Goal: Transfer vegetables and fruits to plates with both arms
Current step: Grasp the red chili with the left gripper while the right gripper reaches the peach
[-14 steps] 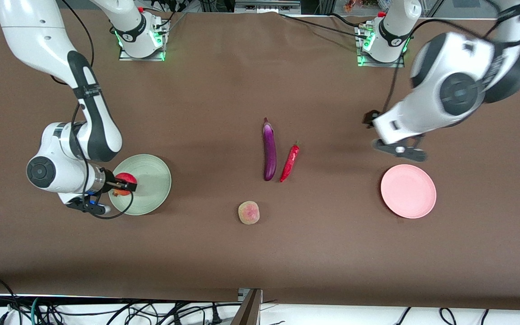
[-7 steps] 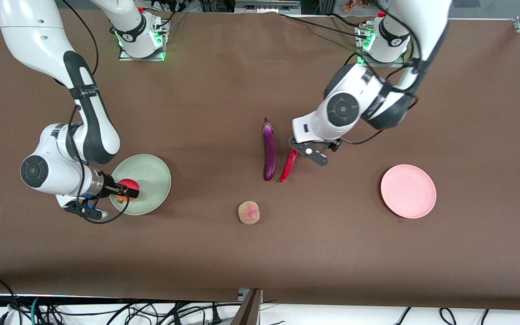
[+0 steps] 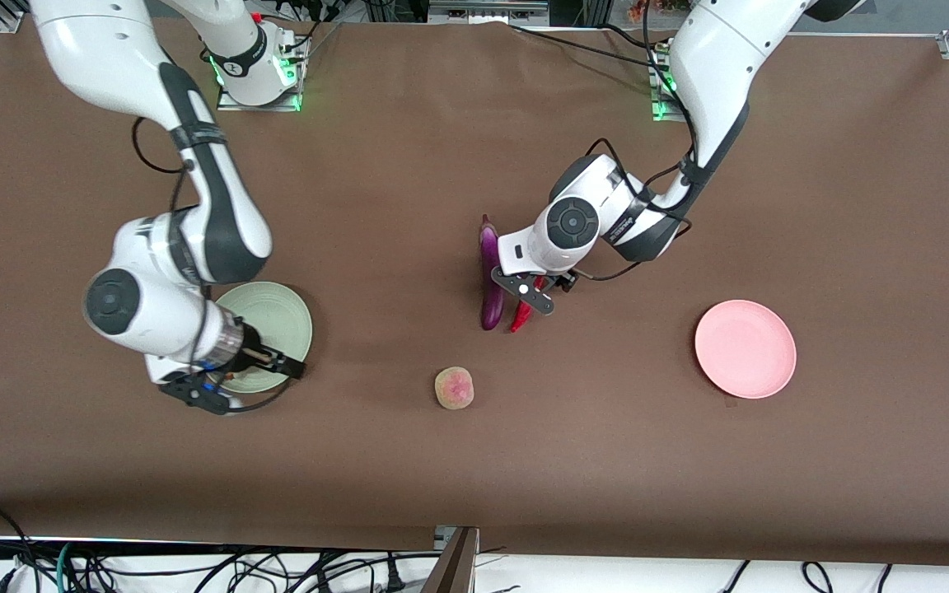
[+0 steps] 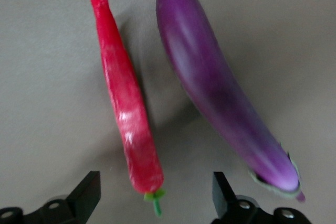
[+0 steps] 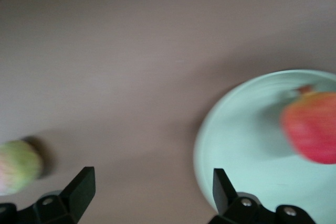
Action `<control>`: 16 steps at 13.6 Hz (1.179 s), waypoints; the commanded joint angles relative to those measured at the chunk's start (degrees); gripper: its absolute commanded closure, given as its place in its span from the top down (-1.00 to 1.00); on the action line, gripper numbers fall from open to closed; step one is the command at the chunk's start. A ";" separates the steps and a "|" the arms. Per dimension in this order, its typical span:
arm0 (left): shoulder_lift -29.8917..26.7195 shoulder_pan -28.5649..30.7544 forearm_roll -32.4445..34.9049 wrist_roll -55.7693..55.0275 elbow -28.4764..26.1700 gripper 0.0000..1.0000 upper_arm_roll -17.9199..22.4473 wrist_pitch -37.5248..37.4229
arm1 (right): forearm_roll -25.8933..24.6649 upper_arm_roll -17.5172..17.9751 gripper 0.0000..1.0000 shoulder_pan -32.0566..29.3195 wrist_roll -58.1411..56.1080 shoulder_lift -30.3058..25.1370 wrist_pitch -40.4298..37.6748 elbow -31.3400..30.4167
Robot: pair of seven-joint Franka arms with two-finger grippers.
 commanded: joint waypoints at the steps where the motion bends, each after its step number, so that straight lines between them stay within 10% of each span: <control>1: 1.97 -0.64 3.33 -1.49 1.08 0.25 0.82 2.41 | 0.60 -0.24 0.98 4.11 4.14 6.03 5.44 7.22; 7: 2.50 -0.38 5.09 -1.14 1.08 -1.00 1.70 2.33 | -0.19 -0.50 0.98 11.68 4.23 11.21 23.65 7.49; 16: -10.23 10.67 4.49 1.23 2.22 -1.00 1.26 -13.28 | -0.54 -3.75 0.98 19.16 7.04 18.69 37.81 7.58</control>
